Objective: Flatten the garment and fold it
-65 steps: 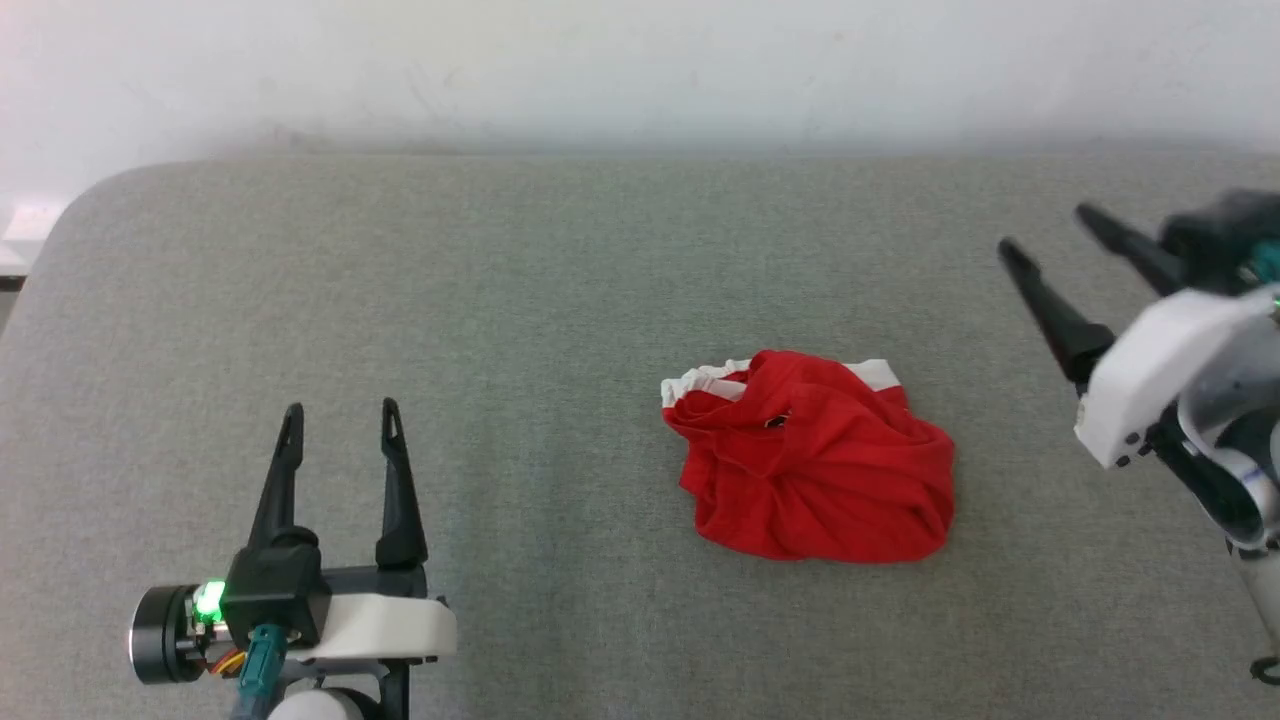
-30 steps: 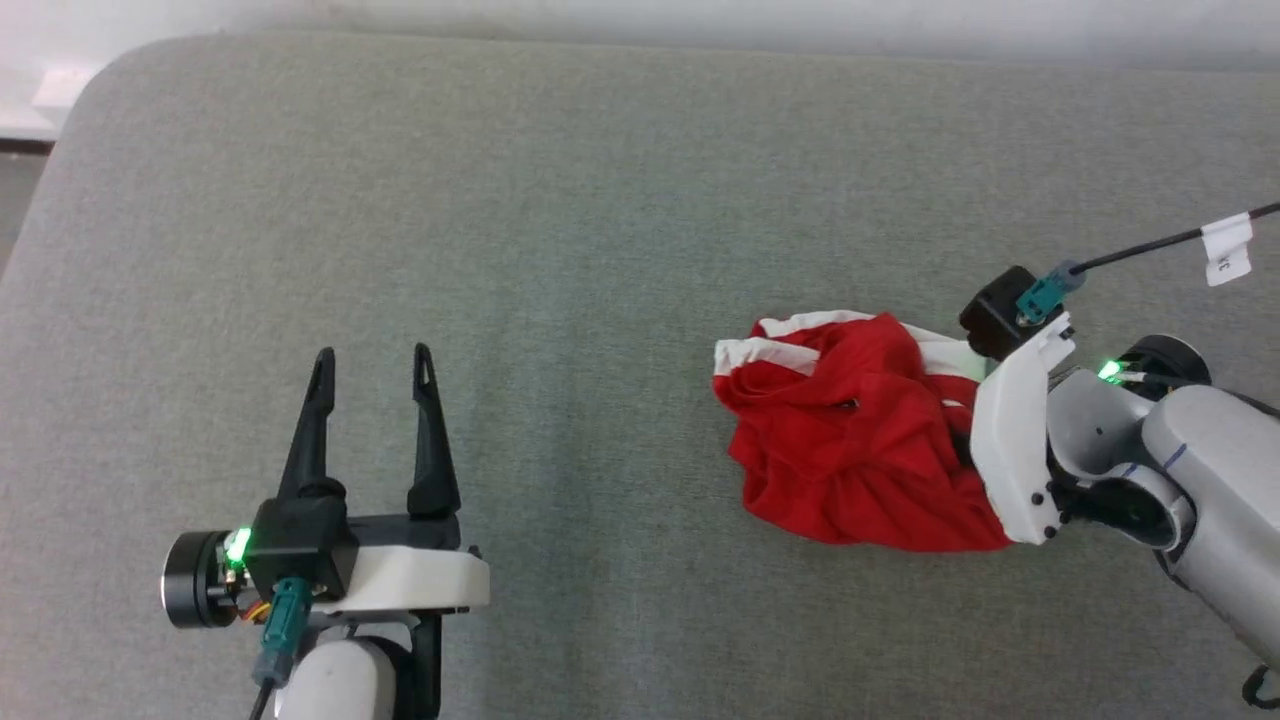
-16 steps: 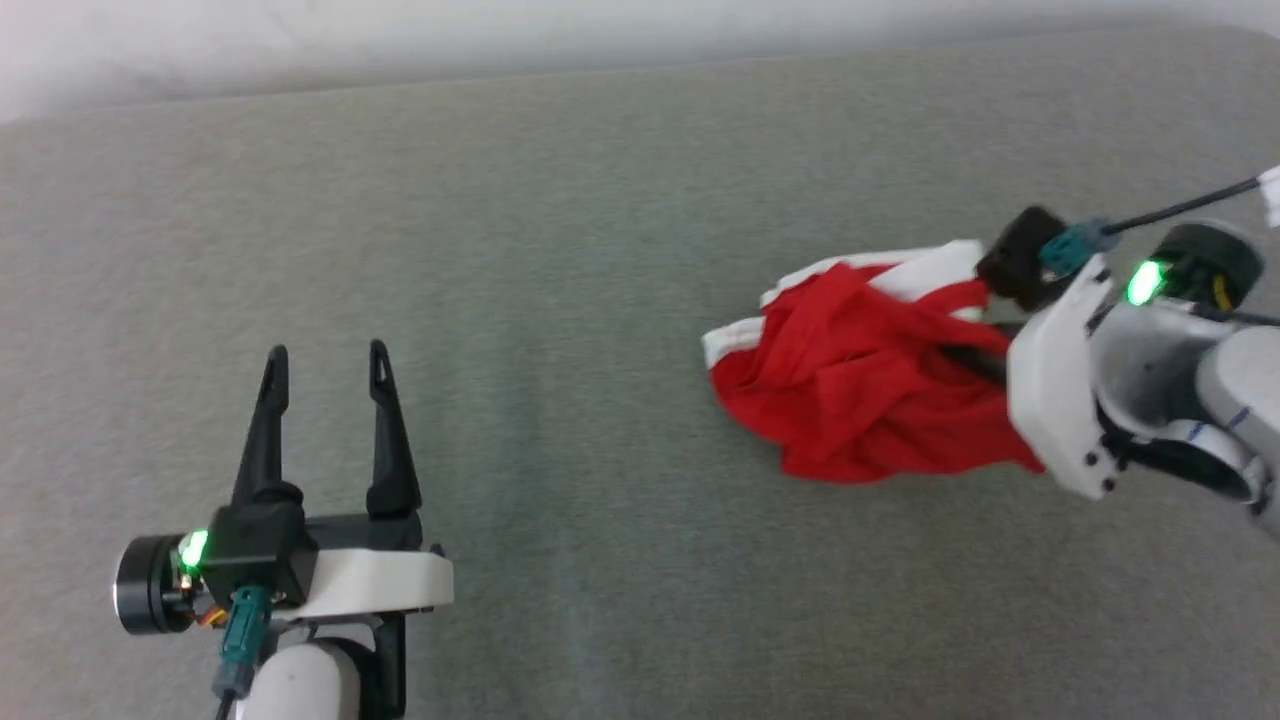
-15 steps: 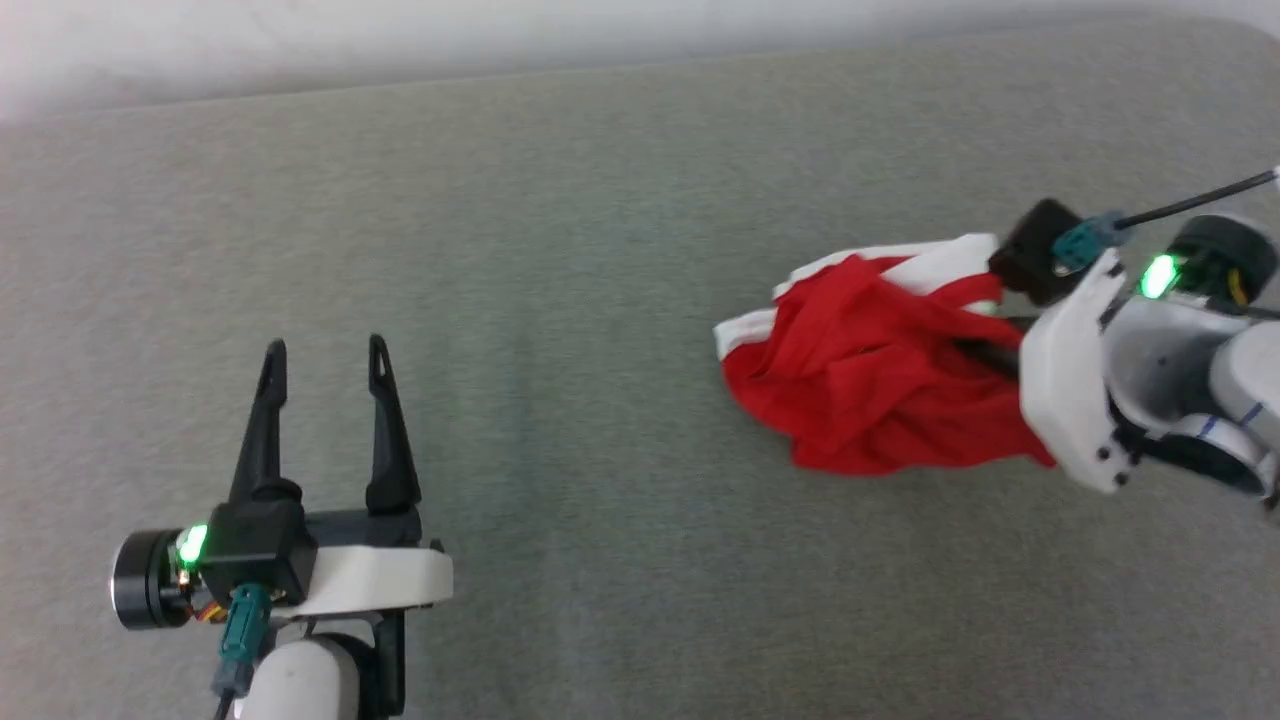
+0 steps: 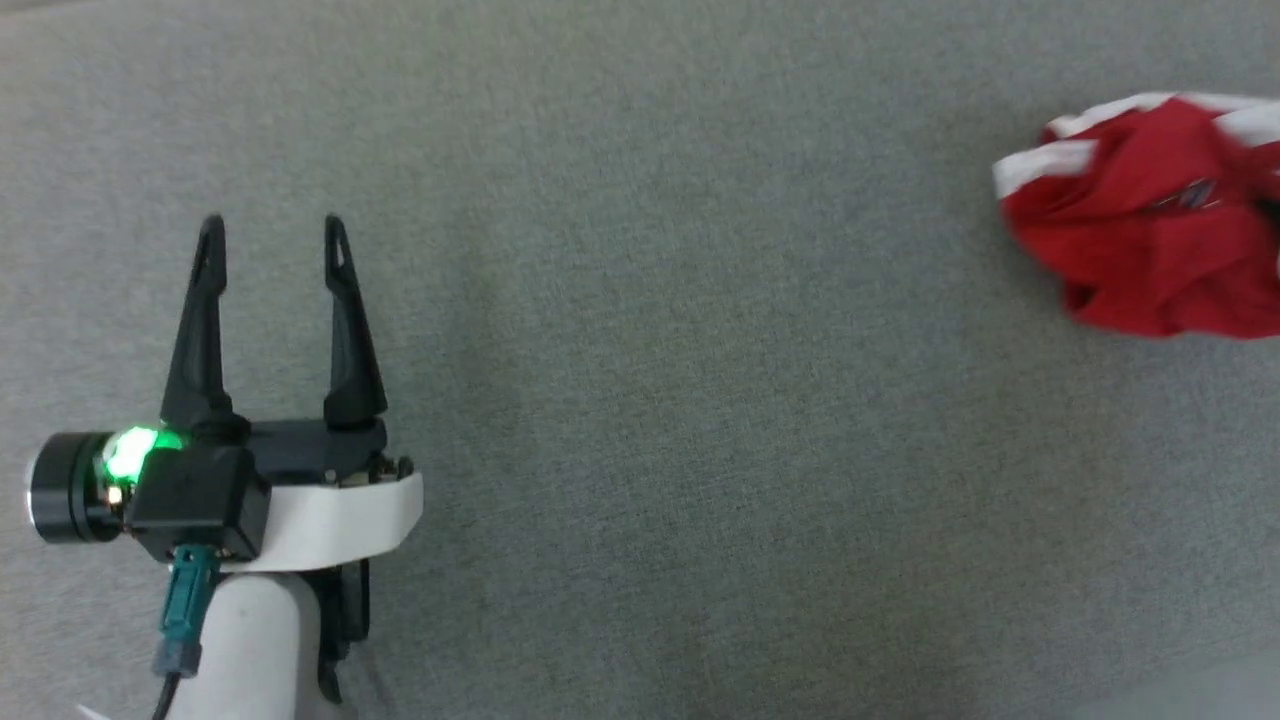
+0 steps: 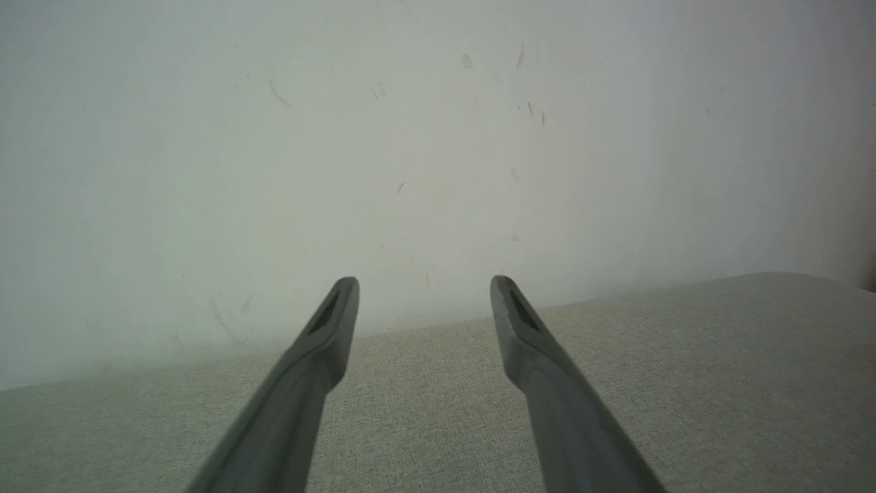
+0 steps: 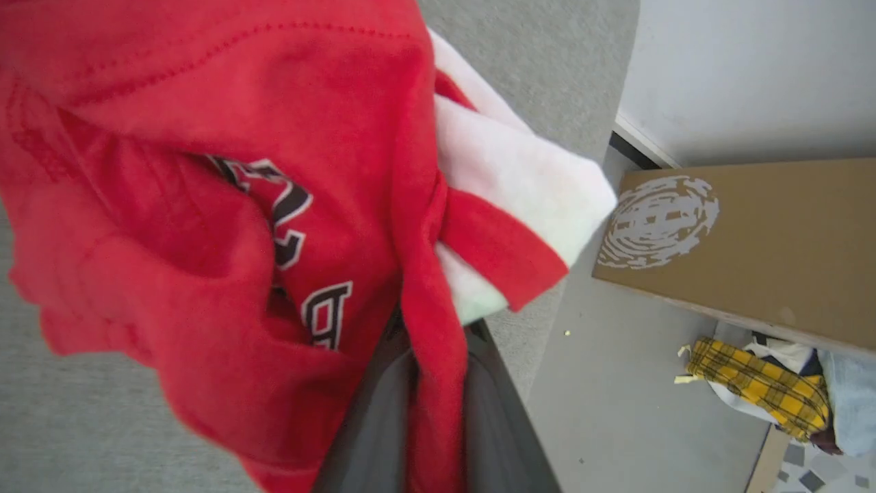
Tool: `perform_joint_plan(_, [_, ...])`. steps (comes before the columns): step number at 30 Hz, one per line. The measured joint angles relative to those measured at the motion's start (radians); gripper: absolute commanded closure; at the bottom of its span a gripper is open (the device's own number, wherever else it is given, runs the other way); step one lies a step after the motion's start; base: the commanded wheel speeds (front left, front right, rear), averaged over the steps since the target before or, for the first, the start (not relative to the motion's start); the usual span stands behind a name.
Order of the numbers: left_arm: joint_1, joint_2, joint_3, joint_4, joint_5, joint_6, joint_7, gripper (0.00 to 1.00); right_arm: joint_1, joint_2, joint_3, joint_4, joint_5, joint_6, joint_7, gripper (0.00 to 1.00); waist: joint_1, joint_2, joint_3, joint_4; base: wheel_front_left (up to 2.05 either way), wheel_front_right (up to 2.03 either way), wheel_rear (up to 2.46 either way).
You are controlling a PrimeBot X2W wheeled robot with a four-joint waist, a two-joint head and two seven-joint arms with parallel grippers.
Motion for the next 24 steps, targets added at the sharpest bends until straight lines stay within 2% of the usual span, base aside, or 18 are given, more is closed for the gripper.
perform_joint_plan(5, [-0.037, 0.003, -0.022, -0.043, 0.006, 0.001, 0.000, 0.00, -0.034, 0.010, -0.067, 0.178, -0.030, 0.000, -0.022, 1.00, 0.0001, 0.0000, 0.078, -0.010, 0.00, 0.00, 0.00])
perform_joint_plan(10, [-0.064, 0.005, -0.049, -0.072, 0.009, 0.008, 0.000, 0.00, -0.072, 0.030, -0.111, 0.304, -0.081, 0.000, -0.068, 1.00, 0.0000, 0.0000, 0.142, -0.005, 0.00, 0.00, 0.00])
perform_joint_plan(15, [-0.083, 0.006, -0.069, -0.085, 0.008, 0.019, 0.000, 0.00, -0.076, 0.084, -0.145, 0.407, -0.106, 0.000, -0.109, 0.99, 0.0000, 0.0000, 0.177, 0.017, 0.00, 0.00, 0.00])
perform_joint_plan(16, [-0.083, 0.006, -0.072, -0.085, 0.008, 0.025, 0.000, 0.00, -0.073, 0.094, -0.150, 0.422, -0.105, 0.000, -0.112, 0.58, 0.0000, 0.0000, 0.178, 0.022, 0.00, 0.00, 0.00])
perform_joint_plan(17, [-0.083, 0.006, -0.073, -0.082, 0.007, 0.026, 0.000, 0.00, -0.067, 0.101, -0.152, 0.432, -0.105, 0.000, -0.116, 0.00, 0.0000, 0.0000, 0.177, 0.027, 0.00, 0.00, 0.00])
perform_joint_plan(20, [-0.082, 0.005, -0.071, -0.068, -0.001, 0.035, 0.000, 0.00, -0.063, 0.102, -0.181, 0.470, -0.098, -0.002, -0.165, 0.00, -0.0003, 0.0000, 0.159, 0.037, 0.00, 0.00, 0.00])
perform_joint_plan(24, [-0.064, 0.000, -0.067, -0.043, -0.016, 0.044, 0.000, 0.00, -0.064, 0.082, -0.186, 0.488, -0.143, 0.000, -0.248, 0.00, -0.0002, 0.0000, 0.115, 0.046, 0.00, 0.00, 0.00])
